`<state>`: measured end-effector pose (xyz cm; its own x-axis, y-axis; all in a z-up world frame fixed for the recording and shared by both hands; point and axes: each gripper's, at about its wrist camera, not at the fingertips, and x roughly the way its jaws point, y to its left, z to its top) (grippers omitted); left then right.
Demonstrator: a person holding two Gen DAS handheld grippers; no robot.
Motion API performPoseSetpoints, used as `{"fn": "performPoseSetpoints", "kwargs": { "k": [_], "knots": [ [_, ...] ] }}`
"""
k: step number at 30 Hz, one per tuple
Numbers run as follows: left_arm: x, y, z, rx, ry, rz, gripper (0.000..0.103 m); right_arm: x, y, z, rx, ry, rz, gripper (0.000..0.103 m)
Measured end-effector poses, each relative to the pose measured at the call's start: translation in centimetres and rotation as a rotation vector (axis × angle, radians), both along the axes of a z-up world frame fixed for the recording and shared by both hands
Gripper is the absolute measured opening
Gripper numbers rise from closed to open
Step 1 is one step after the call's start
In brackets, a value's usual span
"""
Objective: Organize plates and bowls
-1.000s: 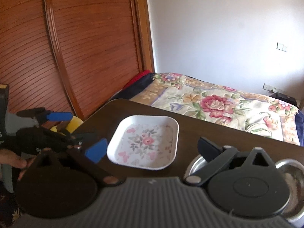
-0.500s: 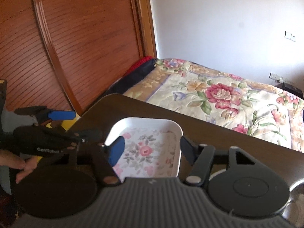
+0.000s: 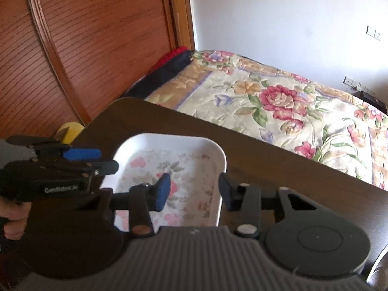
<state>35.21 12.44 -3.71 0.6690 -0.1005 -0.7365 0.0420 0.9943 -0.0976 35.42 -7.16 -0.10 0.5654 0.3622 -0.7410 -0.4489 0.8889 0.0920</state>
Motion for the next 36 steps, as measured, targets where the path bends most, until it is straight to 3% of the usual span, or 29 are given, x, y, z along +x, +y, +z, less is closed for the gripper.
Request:
{"fn": "performPoseSetpoints", "kwargs": {
  "k": [13, 34, 36],
  "knots": [
    [0.0, 0.0, -0.1, -0.028, 0.008, -0.01, 0.036, 0.9, 0.4, -1.1, -0.067, 0.042, 0.012, 0.035],
    [-1.1, -0.1, 0.2, -0.057, 0.015, -0.03, 0.036, 1.1, 0.1, -2.5, -0.097, 0.065, -0.004, 0.032],
    [-1.1, -0.3, 0.1, -0.062, 0.019, -0.037, 0.028, 1.1, 0.3, -2.5, -0.099, 0.065, -0.005, 0.029]
  ]
}}
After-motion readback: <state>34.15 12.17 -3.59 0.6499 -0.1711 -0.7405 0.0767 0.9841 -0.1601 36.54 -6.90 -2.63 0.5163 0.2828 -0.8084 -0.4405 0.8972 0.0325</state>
